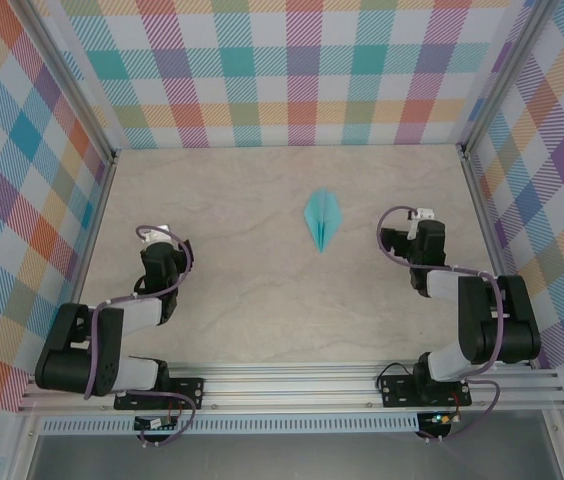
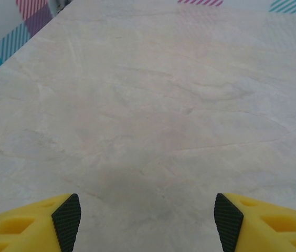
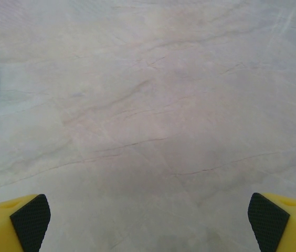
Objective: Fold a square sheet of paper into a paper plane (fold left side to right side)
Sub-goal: Reset both arms
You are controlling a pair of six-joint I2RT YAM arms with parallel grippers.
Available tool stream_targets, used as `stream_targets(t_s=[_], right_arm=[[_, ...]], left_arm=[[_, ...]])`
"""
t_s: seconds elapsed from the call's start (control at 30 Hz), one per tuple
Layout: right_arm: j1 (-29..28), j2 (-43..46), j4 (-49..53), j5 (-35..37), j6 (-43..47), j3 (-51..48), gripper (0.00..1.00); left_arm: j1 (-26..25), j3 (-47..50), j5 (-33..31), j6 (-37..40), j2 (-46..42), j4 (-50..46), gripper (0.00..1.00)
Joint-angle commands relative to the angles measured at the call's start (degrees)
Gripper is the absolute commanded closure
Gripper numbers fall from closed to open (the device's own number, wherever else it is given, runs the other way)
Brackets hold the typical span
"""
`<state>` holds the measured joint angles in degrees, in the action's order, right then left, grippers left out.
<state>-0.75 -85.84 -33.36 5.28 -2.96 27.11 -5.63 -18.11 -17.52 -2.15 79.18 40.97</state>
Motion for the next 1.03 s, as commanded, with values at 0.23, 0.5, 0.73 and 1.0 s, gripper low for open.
stream_targets(t_s=[0.23, 0.5, 0.73, 1.0], right_arm=[[1.87, -1.66, -12.58, -10.63, 1.99, -3.28, 0.00], [1.77, -1.56, -12.37, -10.29, 2.26, -3.21, 0.00], [1.66, -1.61, -12.31, -10.12, 2.41, -3.12, 0.00], [1.57, -1.63, -12.14, -10.12, 2.37, -3.03, 0.00]], left_arm=[[1.67, -4.84, 8.88, 2.42, 10.47, 7.69, 0.21], [1.53, -5.01, 8.77, 2.45, 10.46, 7.11, 0.00], [1.56, -5.06, 8.73, 2.43, 10.47, 7.13, 0.00], [1.50, -5.12, 8.82, 2.53, 10.47, 7.11, 0.00]])
